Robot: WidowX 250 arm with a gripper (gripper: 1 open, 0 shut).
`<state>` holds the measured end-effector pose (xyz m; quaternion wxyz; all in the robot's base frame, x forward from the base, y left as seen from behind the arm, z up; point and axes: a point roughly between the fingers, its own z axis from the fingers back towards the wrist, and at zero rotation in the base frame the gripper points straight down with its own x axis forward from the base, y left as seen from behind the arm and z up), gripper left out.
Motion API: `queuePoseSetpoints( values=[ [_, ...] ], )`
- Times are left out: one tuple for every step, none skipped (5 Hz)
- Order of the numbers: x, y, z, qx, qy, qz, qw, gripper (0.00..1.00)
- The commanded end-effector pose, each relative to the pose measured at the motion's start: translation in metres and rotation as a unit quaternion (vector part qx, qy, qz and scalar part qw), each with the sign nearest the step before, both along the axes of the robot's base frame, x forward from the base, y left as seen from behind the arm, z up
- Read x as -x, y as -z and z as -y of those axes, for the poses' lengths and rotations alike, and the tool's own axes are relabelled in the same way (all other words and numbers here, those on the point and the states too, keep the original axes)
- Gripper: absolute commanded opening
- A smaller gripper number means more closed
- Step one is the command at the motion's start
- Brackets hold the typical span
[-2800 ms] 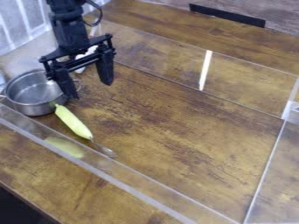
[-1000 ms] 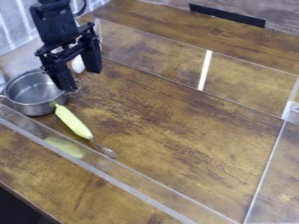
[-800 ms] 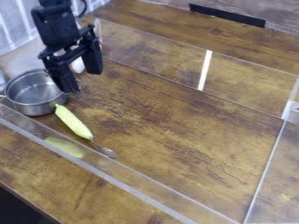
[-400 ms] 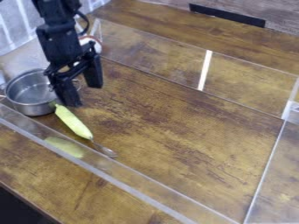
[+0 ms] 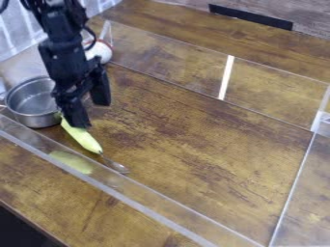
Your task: Move the green spoon to the right
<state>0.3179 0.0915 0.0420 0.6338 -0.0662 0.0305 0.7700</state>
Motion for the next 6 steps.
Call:
queuePoseSetpoints(
  values=[
    [-0.006,-0.001,0.000,-0.007,0.002,0.003,1.0000,1.00],
    [-0.010,0.001,-0.005,-0.011,-0.002,-0.003,0.9999,1.00],
    [-0.012,0.004,-0.010,-0.017,-0.006,-0.009,0.9998,1.00],
    [-0.003,0.009,-0.013,-0.016,-0.029,-0.017,0.9993,1.00],
    [0.005,0.013,-0.014,-0.016,-0.051,-0.026,0.9983,1.00],
    [0.017,0.020,-0.020,-0.017,-0.057,-0.033,0.9977,1.00]
  ],
)
